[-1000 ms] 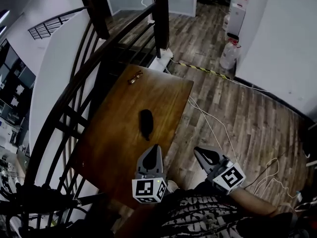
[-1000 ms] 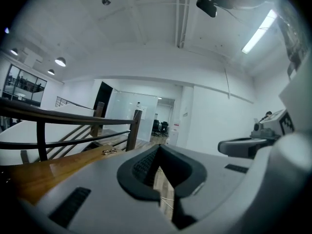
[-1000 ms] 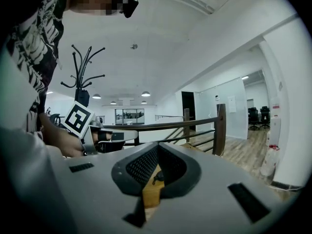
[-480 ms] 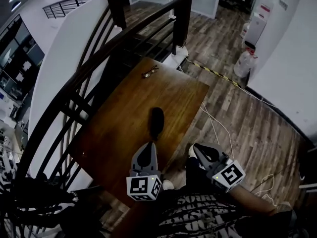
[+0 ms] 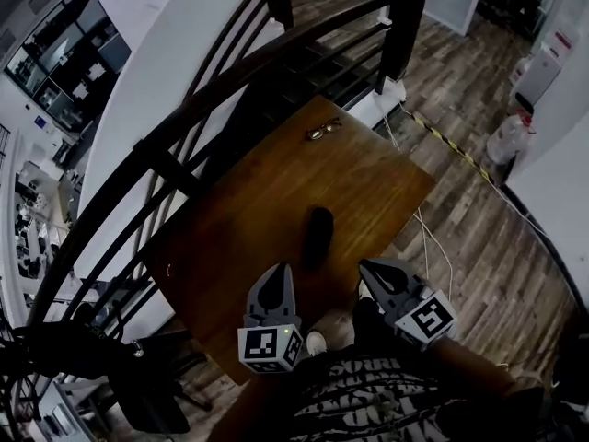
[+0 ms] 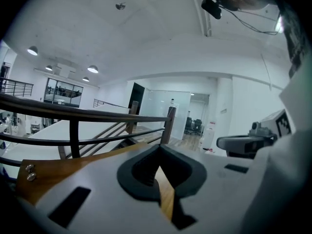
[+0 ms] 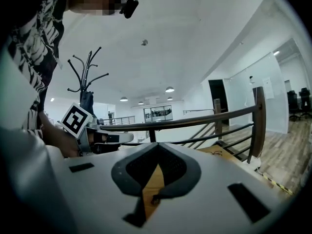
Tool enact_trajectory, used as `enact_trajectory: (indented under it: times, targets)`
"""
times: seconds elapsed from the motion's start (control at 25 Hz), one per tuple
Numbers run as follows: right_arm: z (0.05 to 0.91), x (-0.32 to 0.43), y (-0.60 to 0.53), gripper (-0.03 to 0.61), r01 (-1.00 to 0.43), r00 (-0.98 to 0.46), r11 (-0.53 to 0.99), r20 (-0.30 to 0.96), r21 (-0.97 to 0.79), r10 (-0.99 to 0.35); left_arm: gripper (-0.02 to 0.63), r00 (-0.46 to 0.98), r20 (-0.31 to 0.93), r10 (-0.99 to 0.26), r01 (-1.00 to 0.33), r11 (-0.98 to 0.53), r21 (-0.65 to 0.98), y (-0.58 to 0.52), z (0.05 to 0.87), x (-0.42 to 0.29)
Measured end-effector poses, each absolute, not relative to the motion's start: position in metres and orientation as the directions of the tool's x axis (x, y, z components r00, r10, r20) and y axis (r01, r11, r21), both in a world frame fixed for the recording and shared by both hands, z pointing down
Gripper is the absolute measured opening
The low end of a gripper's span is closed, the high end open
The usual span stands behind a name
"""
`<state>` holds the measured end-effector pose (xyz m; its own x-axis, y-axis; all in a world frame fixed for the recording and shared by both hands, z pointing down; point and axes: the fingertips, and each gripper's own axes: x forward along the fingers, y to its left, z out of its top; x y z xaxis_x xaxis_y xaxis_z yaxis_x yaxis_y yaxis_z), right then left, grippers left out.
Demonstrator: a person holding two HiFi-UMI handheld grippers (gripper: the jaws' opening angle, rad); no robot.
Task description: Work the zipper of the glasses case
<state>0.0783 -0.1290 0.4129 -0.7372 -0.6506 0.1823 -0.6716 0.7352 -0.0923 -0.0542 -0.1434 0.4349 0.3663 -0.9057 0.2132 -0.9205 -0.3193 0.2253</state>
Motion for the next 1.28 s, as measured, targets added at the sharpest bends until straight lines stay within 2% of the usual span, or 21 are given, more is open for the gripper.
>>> enact_trajectory:
  times: [0.16,0.32,0.48,0.56,0.84,1.08,1.2,1.28]
  targets:
    - [0.42,0.108,-0.176,-0.002,-0.661,-0.747,0.74,0.196,-0.126,-0.635,0.008,0.342,0.27,-0.9,-0.931,-0.286,0.225,-0.187,0.457,-0.032]
    - [0.441,0.136,-0.21,-0.002,-0.624,-0.778,0.755,0.255,-0.204,-0.574,0.008,0.297,0.406,-0.864,-0.953,-0.244,0.177,-0.216,0.503,-0.011]
    - [0.468,0.14,-0.238,-0.002,-0.55,-0.827,0.79,0.308,-0.271,-0.47,0.008,0.267,0.591,-0.761,-0.949,-0.315,0.023,-0.222,0.572,0.005]
    - [0.48,0.133,-0.254,-0.002,-0.499,-0.85,0.826,0.332,-0.263,-0.408,0.008,0.27,0.667,-0.695,-0.934,-0.357,0.006,-0.225,0.601,0.012]
    - [0.557,0.117,-0.295,-0.002,-0.347,-0.846,0.911,0.493,-0.224,-0.202,0.008,0.288,0.804,-0.52,-0.869,-0.496,-0.009,-0.256,0.658,0.025]
    - [0.627,0.096,-0.308,-0.002,-0.205,-0.777,0.958,0.629,-0.198,-0.036,0.008,0.306,0.928,-0.214,-0.738,-0.668,0.09,-0.258,0.714,0.033]
    - [0.661,0.086,-0.312,-0.002,-0.132,-0.702,0.981,0.712,-0.144,0.01,0.008,0.36,0.926,-0.114,-0.734,-0.647,0.206,-0.25,0.72,0.031]
    - [0.677,0.082,-0.319,-0.002,-0.056,-0.647,0.994,0.761,-0.089,0.031,0.008,0.38,0.92,-0.095,-0.731,-0.64,0.236,-0.251,0.718,0.034]
